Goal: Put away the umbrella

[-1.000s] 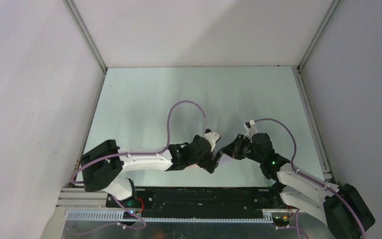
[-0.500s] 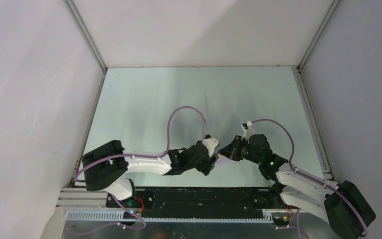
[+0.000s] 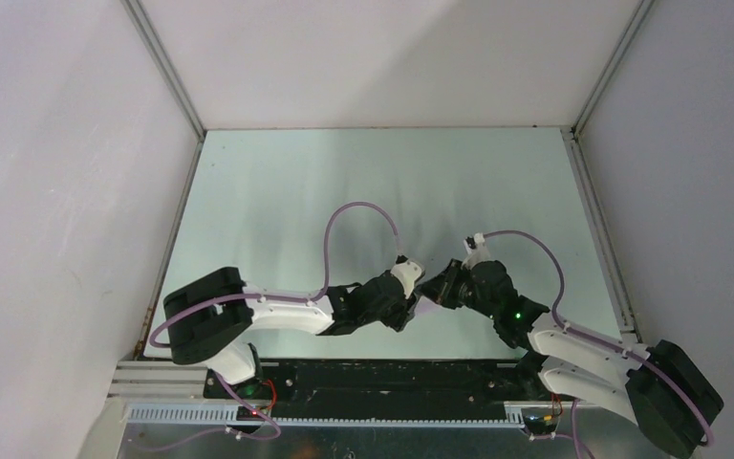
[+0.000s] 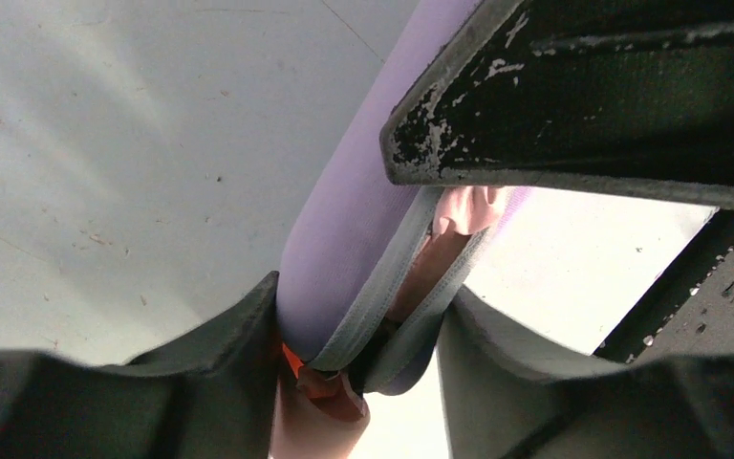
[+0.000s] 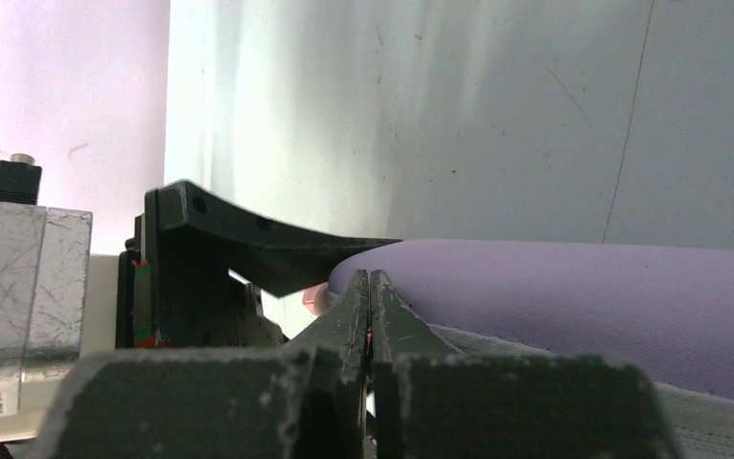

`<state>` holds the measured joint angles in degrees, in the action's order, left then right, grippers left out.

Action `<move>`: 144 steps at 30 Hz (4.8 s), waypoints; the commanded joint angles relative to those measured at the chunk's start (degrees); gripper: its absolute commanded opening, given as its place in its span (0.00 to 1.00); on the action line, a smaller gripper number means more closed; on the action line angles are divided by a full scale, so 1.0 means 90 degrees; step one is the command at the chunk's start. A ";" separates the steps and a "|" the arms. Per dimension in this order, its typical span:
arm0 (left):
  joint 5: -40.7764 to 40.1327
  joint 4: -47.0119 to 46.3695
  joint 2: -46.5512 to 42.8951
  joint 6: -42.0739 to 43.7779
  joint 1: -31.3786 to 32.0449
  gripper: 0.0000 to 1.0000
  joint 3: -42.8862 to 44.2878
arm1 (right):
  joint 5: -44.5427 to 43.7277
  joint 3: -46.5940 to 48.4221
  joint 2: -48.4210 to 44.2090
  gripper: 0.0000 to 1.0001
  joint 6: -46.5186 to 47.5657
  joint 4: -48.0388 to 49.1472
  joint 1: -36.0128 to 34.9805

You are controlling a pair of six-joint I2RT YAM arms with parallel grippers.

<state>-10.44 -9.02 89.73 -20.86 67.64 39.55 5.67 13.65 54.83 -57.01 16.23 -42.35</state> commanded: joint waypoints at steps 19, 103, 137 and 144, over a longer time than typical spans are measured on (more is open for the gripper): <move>0.0845 -0.0222 -0.1716 -0.0275 -0.0837 0.95 -0.0257 | 0.1477 0.0168 -0.0148 0.00 0.0634 -0.0169 0.0728; -0.0427 -0.0366 -0.0193 -0.0733 0.0470 0.51 0.0286 | 0.1594 0.0684 -0.1788 0.67 0.1696 -0.3806 0.2419; 0.0821 -0.0999 0.0453 -0.0612 0.0598 0.99 0.0576 | 0.1964 0.0183 -0.0924 0.65 0.0905 -0.2994 0.2553; 0.0537 -0.0911 0.0492 -0.0582 0.0600 0.98 0.0572 | 0.1884 0.0398 -0.1536 0.45 0.1457 -0.3706 0.2643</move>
<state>-1.80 -17.21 94.39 -26.06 72.95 43.03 23.70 15.46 43.09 -47.29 -13.26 -18.87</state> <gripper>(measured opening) 0.976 0.512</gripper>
